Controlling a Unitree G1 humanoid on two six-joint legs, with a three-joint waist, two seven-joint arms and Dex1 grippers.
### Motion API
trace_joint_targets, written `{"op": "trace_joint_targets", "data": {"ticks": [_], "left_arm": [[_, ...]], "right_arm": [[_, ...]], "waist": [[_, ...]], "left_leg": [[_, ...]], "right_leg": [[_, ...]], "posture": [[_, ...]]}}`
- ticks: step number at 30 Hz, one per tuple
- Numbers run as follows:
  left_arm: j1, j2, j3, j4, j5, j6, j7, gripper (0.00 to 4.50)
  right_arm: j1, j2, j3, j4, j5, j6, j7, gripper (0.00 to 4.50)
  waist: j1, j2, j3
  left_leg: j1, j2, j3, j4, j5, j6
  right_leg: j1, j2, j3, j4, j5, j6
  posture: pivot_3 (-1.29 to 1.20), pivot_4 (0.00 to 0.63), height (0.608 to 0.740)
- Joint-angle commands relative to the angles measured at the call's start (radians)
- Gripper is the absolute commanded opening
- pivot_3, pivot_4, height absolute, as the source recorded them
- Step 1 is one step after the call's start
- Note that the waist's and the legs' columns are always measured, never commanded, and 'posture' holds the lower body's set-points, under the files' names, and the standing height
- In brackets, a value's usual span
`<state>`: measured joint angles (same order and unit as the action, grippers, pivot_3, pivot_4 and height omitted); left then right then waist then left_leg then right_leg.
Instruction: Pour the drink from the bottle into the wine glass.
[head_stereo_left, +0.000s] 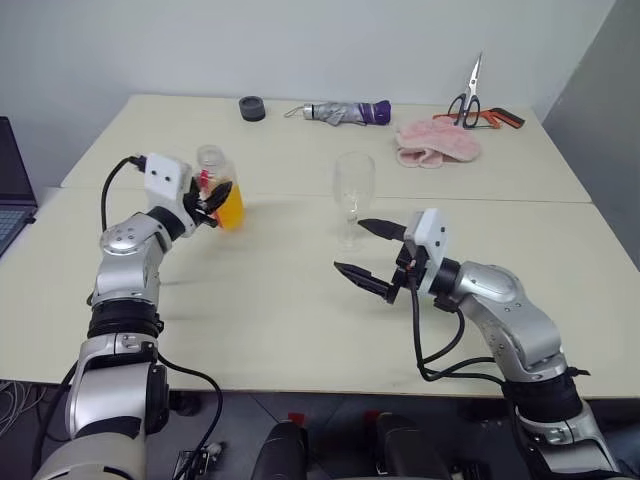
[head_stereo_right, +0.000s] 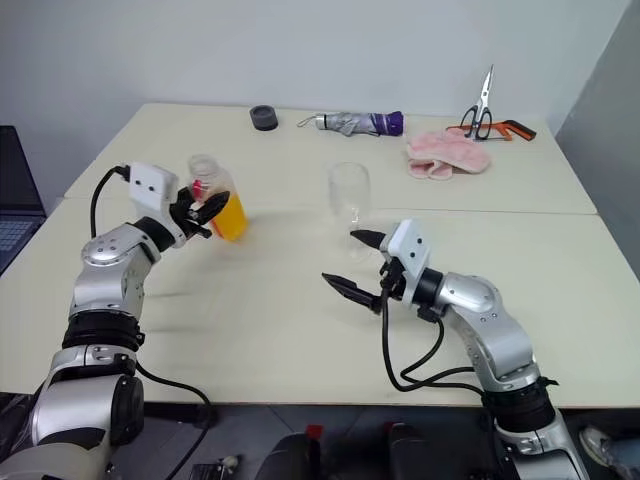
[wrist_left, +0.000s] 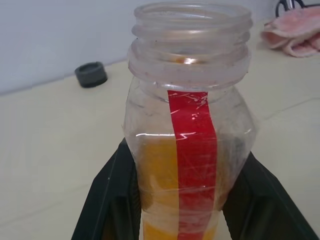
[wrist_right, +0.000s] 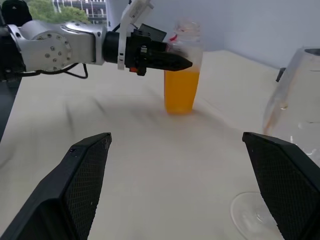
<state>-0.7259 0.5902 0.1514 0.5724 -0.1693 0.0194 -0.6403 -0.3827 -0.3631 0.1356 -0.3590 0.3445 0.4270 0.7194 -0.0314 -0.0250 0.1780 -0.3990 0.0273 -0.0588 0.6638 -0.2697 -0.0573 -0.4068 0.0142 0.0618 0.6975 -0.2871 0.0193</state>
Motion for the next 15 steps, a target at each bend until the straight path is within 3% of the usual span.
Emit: {"op": "trace_joint_targets", "data": {"ticks": [1,7,15], "left_arm": [[-0.007,0.001,-0.034,-0.167,0.033,0.004,0.020,1.68],[-0.065,-0.027,-0.119,-0.265,0.099,0.016,0.031,1.68],[-0.197,-0.044,-0.212,-0.161,0.213,-0.117,0.038,1.67]], "right_arm": [[0.007,-0.015,-0.050,-0.075,0.018,0.005,-0.035,4.50],[0.015,-0.007,-0.084,-0.073,0.003,-0.009,-0.101,4.50],[-0.020,0.034,-0.091,-0.002,-0.046,-0.073,-0.174,4.50]], "waist": [[0.000,0.000,0.000],[0.000,0.000,0.000],[-0.001,0.000,0.000]], "left_leg": [[0.000,0.000,0.000,0.000,0.000,0.000],[0.000,-0.001,0.001,0.000,0.000,0.000],[0.000,-0.002,0.002,0.000,0.000,0.000]], "right_leg": [[0.000,0.000,0.000,0.000,0.000,0.000],[0.000,0.001,0.000,0.000,0.000,0.000],[0.000,0.002,0.001,0.000,0.000,0.000]], "posture": [[0.00,0.150,0.740],[0.00,0.150,0.740],[0.00,0.150,0.740]]}}
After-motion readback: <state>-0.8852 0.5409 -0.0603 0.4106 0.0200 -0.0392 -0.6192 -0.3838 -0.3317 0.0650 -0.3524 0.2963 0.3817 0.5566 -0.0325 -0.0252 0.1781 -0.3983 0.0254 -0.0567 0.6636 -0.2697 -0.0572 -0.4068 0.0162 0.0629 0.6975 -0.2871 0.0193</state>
